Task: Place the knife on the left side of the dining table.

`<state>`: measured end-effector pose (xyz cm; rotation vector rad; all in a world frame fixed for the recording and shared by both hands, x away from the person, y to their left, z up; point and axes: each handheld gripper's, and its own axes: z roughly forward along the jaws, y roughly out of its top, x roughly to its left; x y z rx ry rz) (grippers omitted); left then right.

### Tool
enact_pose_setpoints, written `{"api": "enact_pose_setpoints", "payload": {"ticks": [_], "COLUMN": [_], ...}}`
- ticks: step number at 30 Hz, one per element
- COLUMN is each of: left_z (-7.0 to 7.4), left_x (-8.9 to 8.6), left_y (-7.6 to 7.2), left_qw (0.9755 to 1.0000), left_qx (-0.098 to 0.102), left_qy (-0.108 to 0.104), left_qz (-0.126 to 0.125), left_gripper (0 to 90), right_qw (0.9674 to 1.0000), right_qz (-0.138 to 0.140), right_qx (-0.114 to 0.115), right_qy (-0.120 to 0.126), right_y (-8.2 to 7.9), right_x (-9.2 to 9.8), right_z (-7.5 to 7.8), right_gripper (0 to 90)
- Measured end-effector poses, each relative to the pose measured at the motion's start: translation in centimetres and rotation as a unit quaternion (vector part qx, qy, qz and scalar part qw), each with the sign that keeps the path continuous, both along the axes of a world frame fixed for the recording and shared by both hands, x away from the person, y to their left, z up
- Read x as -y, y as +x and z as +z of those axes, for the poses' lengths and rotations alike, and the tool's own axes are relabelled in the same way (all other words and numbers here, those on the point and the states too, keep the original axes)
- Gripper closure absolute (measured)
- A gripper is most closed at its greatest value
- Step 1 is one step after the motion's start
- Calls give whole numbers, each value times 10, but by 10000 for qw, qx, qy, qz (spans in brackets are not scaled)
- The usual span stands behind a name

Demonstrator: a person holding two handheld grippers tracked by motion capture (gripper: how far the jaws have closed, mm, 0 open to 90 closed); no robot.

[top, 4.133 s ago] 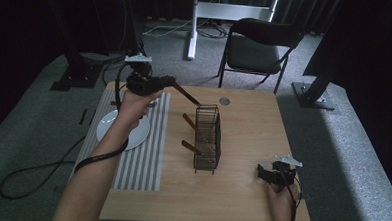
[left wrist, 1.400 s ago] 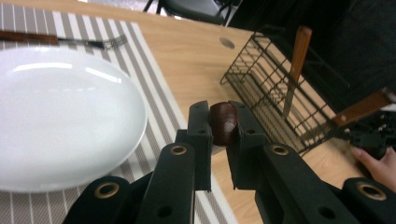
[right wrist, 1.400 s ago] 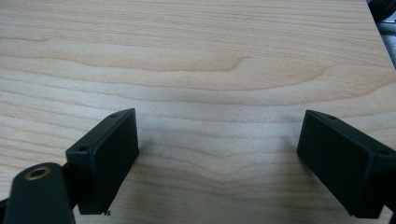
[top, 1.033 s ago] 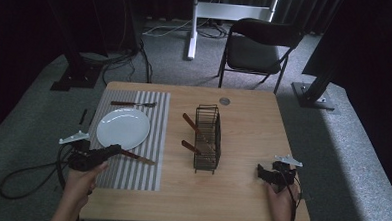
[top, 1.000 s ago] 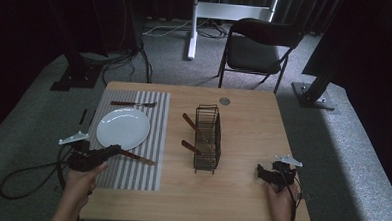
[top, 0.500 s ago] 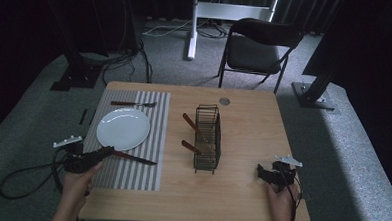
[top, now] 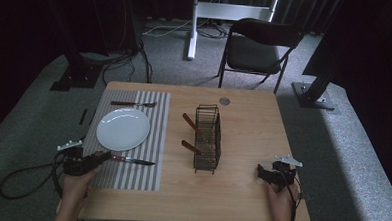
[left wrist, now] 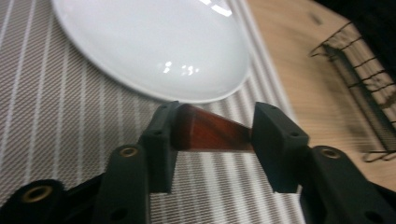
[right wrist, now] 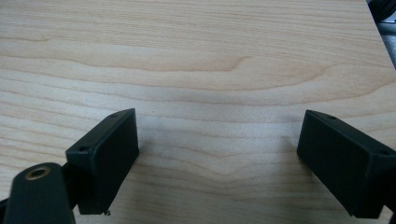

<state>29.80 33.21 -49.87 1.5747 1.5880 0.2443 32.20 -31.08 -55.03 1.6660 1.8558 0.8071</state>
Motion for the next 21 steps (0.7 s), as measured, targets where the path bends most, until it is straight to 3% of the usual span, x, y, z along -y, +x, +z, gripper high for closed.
{"api": "enact_pose_setpoints", "payload": {"ticks": [13, 18, 21], "left_z": [-25, -30, -32], "left_x": [-9, -7, -2], "left_y": [9, 13, 15], "left_qw": [9989, 9980, 9961], "left_qx": [-351, -375, -380], "left_qy": [139, 383, 688], "left_qz": [271, 338, 393], "left_gripper": [394, 365, 337], "right_qw": [10000, 10000, 10000], "right_qz": [0, -1, 0], "right_qx": [0, 0, 0], "right_qy": [0, 0, 0], "right_y": [0, 0, 0], "right_x": [0, 0, 0], "right_z": [0, 0, 0], "right_gripper": [119, 119, 119]}}
